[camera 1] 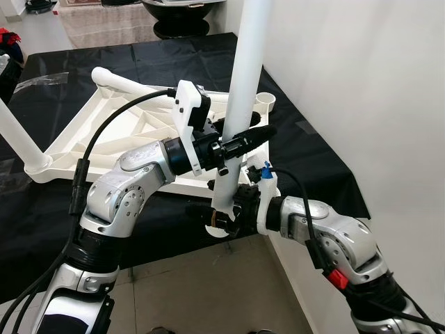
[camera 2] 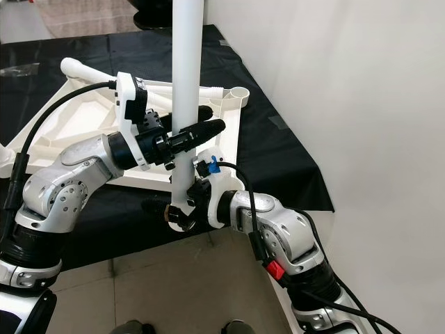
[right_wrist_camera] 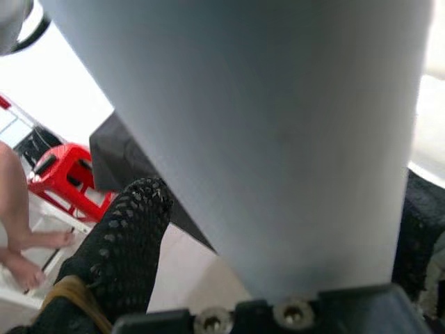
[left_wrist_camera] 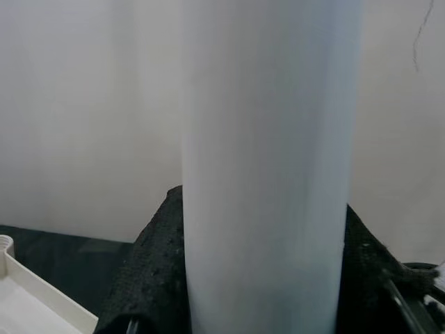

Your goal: Building children table

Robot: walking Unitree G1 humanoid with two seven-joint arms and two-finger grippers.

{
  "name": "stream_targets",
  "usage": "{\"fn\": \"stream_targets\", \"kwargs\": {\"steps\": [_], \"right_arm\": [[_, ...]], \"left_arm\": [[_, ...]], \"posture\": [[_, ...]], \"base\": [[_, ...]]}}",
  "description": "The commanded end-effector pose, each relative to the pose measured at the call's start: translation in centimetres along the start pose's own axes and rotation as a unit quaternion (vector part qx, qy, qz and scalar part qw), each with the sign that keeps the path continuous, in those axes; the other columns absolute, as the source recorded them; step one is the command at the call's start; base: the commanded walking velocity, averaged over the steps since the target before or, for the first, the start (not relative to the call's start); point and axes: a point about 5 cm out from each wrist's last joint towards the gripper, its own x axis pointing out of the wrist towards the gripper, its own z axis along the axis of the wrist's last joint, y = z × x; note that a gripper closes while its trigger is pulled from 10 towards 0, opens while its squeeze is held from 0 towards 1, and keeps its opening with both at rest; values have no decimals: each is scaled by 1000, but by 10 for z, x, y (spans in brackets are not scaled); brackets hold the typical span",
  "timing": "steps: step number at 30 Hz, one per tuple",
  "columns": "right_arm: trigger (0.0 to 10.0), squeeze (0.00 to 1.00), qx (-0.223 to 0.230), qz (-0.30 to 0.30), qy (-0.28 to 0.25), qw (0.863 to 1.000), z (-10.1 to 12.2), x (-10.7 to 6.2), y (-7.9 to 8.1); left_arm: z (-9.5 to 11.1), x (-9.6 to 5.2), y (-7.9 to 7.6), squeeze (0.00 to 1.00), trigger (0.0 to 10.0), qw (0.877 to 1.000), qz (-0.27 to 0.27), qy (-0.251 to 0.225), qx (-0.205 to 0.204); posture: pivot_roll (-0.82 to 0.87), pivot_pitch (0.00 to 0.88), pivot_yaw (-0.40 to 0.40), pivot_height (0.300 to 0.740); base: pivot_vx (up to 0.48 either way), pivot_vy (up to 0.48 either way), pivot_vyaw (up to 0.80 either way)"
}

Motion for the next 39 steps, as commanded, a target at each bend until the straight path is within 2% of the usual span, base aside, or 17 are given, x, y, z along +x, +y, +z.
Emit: {"fn": "stream_targets", "kwargs": {"steps": [1,4,9,18,19,28,29,30,31,32,33,34,35,36,37,38,39], "right_arm": [[10000,0,7,3,-30,1000,10,5,3],[10000,0,28,-5,-55,998,15,8,2],[10000,0,32,-2,-68,997,17,8,3],[10000,0,23,13,-88,996,18,11,11],[10000,0,13,13,-90,996,16,14,14],[10000,0,6,4,-103,995,17,20,17],[4941,0,-5,6,-114,993,20,23,19],[4941,0,-5,6,-114,993,20,23,19],[3765,0,-21,9,-124,992,22,25,22],[3765,0,-21,9,-124,992,22,25,22],[4314,0,-50,11,-129,990,24,28,24],[4314,0,-50,11,-129,990,24,28,24],[5176,0,-82,13,-128,988,25,30,27],[5176,0,-82,13,-128,988,25,30,27],[10000,0,-116,11,-121,986,24,32,27],[10000,0,-116,11,-121,986,24,32,27],[10000,0,-144,7,-112,983,23,34,27]], "left_arm": [[2,3,-3,0,0,1000,-9,-10,7],[1,5,-4,0,0,1000,-10,-12,6],[1,5,-5,0,0,1000,-10,-13,6],[7,5,0,0,0,1000,0,-21,10],[14,4,6,0,0,999,14,-39,5],[21,4,10,0,0,998,25,-64,-14],[23,4,10,0,0,997,27,-72,-25],[23,4,10,0,0,997,27,-72,-25],[24,5,11,0,0,996,28,-77,-33],[24,5,11,0,0,996,28,-77,-33],[26,5,11,0,0,995,28,-82,-40],[26,5,11,0,0,995,28,-82,-40],[27,6,11,0,0,995,26,-86,-48],[27,6,11,0,0,995,26,-86,-48],[27,6,10,0,0,995,23,-85,-52],[27,6,10,0,0,995,23,-85,-52],[26,6,9,0,0,995,19,-81,-55]], "posture": [[-113,91,-30,740],[-110,86,-33,740],[-109,84,-34,740],[-107,74,-30,740],[-105,73,-27,740],[-101,76,-13,740],[-98,75,-6,740],[-98,75,-6,740],[-94,76,-2,740],[-94,76,-2,740],[-86,79,4,740],[-86,79,4,740],[-85,79,7,740],[-85,79,7,740],[-81,80,6,740],[-81,80,6,740],[-81,79,6,740]], "base": [[0,0,0],[0,0,0],[0,0,0],[0,0,0],[0,0,0],[0,0,0],[0,0,0],[0,0,0],[0,0,0],[0,0,0],[0,0,0],[0,0,0],[0,0,0],[0,0,0],[0,0,0],[0,0,0],[0,0,0]]}}
